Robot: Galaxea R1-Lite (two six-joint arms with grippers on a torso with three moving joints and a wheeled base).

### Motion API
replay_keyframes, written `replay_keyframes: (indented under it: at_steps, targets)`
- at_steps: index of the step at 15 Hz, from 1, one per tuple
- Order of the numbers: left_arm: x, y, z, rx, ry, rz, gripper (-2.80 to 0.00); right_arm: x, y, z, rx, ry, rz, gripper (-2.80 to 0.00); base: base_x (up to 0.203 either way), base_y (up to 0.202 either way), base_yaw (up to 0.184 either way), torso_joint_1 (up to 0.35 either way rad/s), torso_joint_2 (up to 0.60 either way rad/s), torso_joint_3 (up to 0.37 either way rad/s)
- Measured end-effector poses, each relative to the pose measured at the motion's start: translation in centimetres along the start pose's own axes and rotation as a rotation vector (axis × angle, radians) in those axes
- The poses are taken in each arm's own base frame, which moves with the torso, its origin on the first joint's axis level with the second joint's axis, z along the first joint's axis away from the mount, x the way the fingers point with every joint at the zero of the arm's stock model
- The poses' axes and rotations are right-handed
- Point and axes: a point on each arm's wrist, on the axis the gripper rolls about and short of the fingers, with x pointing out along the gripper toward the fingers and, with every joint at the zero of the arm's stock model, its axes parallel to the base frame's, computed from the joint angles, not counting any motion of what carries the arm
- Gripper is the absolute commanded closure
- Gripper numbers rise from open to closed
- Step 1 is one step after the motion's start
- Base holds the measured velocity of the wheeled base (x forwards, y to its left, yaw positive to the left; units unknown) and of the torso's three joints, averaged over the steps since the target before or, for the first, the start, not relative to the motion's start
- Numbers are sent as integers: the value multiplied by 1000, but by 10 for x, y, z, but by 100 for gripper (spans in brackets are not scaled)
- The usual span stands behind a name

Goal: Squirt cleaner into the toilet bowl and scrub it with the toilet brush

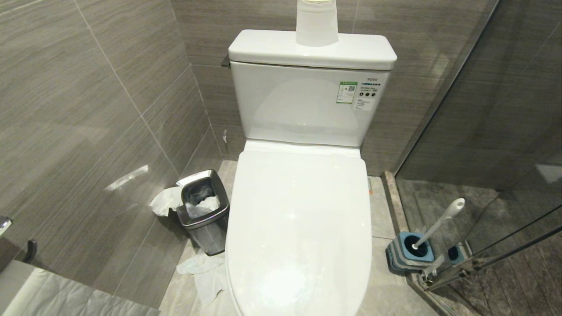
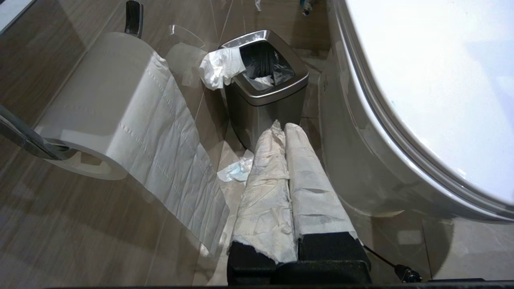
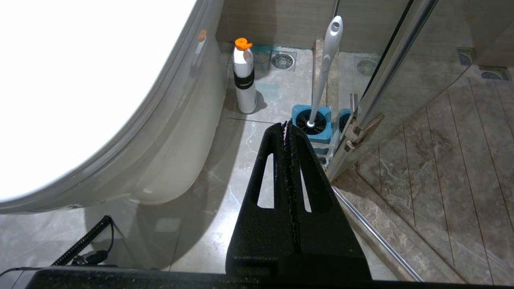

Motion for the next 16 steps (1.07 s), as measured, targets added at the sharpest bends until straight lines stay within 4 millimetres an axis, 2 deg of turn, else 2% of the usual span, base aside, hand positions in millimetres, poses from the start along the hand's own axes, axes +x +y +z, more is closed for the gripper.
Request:
replay_keyframes:
  at_steps: [16]
  targets:
    - [0, 0, 0, 2, 5, 0, 0, 0, 0, 0, 0, 0, 0, 0, 0, 0, 0, 0, 0, 0]
